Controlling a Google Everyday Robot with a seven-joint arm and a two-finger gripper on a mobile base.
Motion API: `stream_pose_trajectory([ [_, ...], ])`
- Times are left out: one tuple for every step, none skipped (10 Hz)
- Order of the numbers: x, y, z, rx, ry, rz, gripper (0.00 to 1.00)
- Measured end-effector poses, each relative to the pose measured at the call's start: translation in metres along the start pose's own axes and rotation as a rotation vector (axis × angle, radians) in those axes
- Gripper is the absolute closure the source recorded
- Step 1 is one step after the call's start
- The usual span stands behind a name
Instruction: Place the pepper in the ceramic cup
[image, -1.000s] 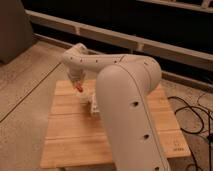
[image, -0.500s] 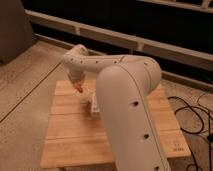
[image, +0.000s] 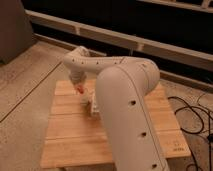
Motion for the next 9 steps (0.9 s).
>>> stream_pose_trajectory([
  [-0.001, 0.002, 0.001, 0.001, 0.001, -0.007, 0.85],
  [-0.001, 0.005, 0.001, 0.008, 0.001, -0.02, 0.85],
  [0.001, 0.005, 0.003, 0.017, 0.002, -0.024, 0.85],
  [0.005, 0.006, 0.004, 0.019, 0.001, -0.018, 0.85],
  [0.009, 0.006, 0.006, 0.024, 0.004, -0.01, 0.85],
  [0.011, 0.006, 0.006, 0.026, 0.005, -0.004, 0.85],
  [0.014, 0.005, 0.006, 0.029, 0.006, 0.006, 0.85],
  [0.017, 0.005, 0.006, 0.032, 0.009, 0.009, 0.85],
  [0.019, 0.006, 0.006, 0.033, 0.011, 0.009, 0.83],
])
